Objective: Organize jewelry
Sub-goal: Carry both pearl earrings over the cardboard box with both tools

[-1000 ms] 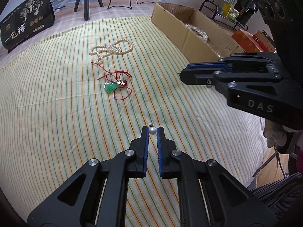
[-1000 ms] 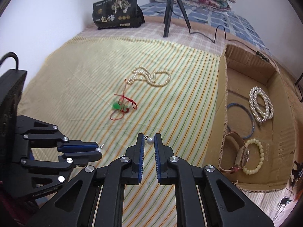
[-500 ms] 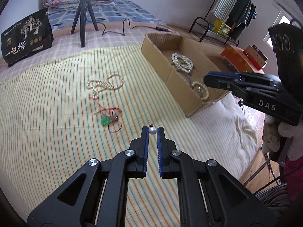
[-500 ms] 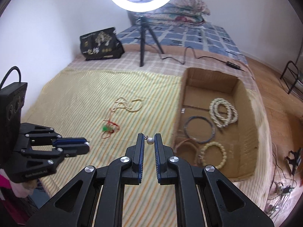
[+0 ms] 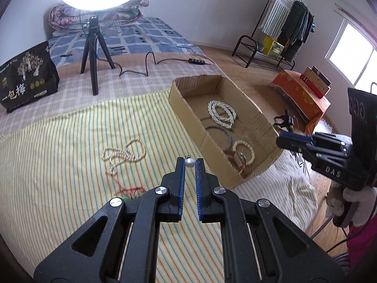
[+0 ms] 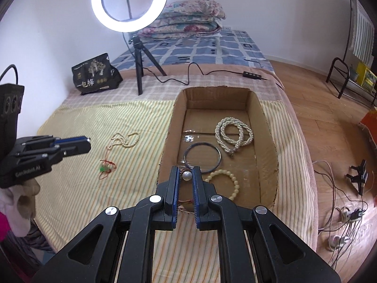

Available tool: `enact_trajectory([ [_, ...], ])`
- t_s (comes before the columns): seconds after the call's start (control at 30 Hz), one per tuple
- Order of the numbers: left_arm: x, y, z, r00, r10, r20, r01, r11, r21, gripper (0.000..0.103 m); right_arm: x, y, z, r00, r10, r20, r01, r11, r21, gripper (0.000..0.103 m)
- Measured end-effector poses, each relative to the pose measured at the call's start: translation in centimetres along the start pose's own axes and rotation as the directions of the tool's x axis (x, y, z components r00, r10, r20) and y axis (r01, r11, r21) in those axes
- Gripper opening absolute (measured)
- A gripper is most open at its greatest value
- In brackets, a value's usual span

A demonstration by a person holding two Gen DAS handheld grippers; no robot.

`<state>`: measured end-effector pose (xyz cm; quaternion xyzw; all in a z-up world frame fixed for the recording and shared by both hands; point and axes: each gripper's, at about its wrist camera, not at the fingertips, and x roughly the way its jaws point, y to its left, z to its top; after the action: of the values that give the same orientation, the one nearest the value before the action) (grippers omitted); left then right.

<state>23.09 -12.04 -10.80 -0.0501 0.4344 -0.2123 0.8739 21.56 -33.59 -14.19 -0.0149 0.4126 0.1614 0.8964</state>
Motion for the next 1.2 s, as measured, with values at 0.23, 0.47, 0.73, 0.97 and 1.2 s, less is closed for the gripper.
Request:
enact_trajectory([
  [0.23, 1.6, -0.9, 2.9, 1.000, 0.001, 0.015, -0.002, 1.000, 0.022, 0.007, 0.3, -1.0, -0.2, 1.000, -0.012, -0.012, 0.013, 1.000, 0.021, 0.009],
  [0.47, 4.2, -2.3, 5.1, 1.000, 0.003, 0.008, -0.003, 0.998, 0.056, 0.007, 0.9, -1.8, -0.3, 0.999, -0.019, -0.032, 0.021, 0.999, 0.041, 0.009],
  [0.73, 7.8, -3.9, 7.1, 1.000, 0.014, -0.008, -0.013, 0.996, 0.085, 0.007, 1.5, -2.8, -0.5, 0.999, -0.024, -0.047, 0.027, 0.997, 0.067, 0.009],
  [0.97, 10.3, -4.7, 7.9, 0.999, 0.013, -0.036, -0.009, 0.996, 0.089, 0.007, 2.1, -3.2, -0.6, 0.998, -0.020, -0.060, 0.025, 0.996, 0.081, 0.009],
  [1.2, 11.4, -5.5, 8.1, 0.999, 0.012, -0.051, -0.007, 0.995, 0.099, 0.007, 2.5, -3.4, -0.7, 0.997, -0.016, -0.071, 0.022, 0.996, 0.084, 0.009],
])
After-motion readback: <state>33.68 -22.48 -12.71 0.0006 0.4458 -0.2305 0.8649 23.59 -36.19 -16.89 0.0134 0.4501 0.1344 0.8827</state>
